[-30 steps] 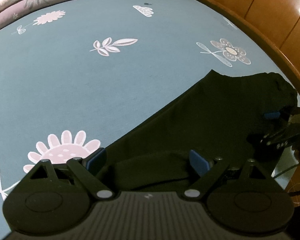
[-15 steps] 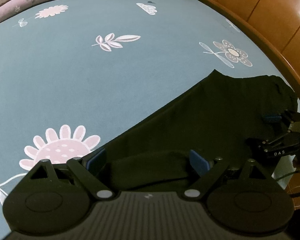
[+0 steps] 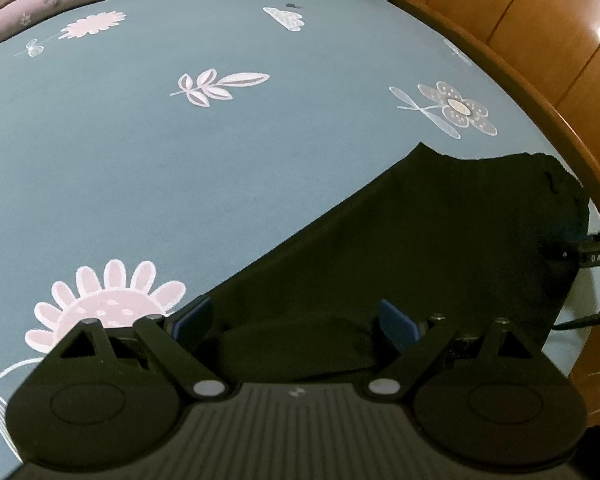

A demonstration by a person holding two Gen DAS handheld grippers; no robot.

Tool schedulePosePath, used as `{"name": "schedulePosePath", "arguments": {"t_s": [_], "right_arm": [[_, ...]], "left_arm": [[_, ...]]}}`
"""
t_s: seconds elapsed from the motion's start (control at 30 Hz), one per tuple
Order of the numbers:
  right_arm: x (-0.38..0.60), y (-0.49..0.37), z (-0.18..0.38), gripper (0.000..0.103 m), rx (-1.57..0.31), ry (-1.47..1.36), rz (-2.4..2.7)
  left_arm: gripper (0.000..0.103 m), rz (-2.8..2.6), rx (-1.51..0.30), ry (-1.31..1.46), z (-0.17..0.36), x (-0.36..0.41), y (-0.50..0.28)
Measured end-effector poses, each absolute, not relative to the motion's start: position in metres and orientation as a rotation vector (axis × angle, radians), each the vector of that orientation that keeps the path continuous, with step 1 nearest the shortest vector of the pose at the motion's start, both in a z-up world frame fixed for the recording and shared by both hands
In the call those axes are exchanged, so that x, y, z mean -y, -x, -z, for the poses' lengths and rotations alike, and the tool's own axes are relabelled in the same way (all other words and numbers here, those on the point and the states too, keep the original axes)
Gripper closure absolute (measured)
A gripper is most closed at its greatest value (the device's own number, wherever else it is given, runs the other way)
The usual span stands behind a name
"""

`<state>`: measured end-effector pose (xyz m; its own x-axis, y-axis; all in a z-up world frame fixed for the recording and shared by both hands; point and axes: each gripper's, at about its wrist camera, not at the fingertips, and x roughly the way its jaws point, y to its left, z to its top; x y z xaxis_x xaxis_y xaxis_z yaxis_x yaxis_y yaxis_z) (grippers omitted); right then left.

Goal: Fold clothes

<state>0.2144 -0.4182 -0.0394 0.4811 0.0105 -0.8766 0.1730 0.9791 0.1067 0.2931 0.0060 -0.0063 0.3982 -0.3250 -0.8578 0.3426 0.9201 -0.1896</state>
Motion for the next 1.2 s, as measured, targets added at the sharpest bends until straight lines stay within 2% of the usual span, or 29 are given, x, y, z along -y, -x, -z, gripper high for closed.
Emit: {"name": "schedulePosePath", "arguments": {"t_s": [0.13,0.43,0.63,0.73,0.77,0.8,0.83,0.9,1.03,1.17,1.2], "right_arm": [[0.435,-0.201,0.026,0.000,-1.024,-0.265,0.096],[0.522,-0.176,0.011,0.000,-0.846,-0.673,0.154],[0.507,-0.174,0.018,0.000,-0.764,-0.880,-0.076],[0.488,-0.178,0.024,0.000,-0.796,-0.879,-0.156],[0.482,-0.178,0.027,0.002,-0.810,-0.876,-0.164],[0.477,-0.178,0.030,0.009,-0.826,-0.877,-0.167],[0.472,-0.178,0.034,0.021,-0.845,-0.882,-0.170],[0.460,-0.179,0.039,0.032,-0.894,-0.860,-0.171],[0.442,-0.183,0.047,0.033,-1.014,-0.742,-0.146],[0.467,-0.174,0.029,0.030,-0.894,-0.793,-0.106],[0.479,-0.171,0.024,0.026,-0.862,-0.807,-0.074]], "left_arm": [[0.013,0.428,-1.082,-0.023,0.006,-0.003,-0.296],[0.013,0.443,-1.057,-0.043,-0.002,0.004,-0.295],[0.013,0.430,-1.066,-0.056,-0.001,0.005,-0.294],[0.013,0.446,-1.068,-0.066,-0.001,0.009,-0.292],[0.013,0.454,-1.069,-0.070,-0.001,0.011,-0.291],[0.013,0.460,-1.070,-0.072,-0.001,0.012,-0.291],[0.013,0.467,-1.071,-0.074,0.000,0.014,-0.290],[0.013,0.475,-1.074,-0.079,0.001,0.017,-0.290],[0.013,0.491,-1.082,-0.092,0.002,0.022,-0.290],[0.013,0.496,-1.073,-0.106,-0.002,0.024,-0.291],[0.013,0.495,-1.071,-0.103,-0.003,0.023,-0.293]]}}
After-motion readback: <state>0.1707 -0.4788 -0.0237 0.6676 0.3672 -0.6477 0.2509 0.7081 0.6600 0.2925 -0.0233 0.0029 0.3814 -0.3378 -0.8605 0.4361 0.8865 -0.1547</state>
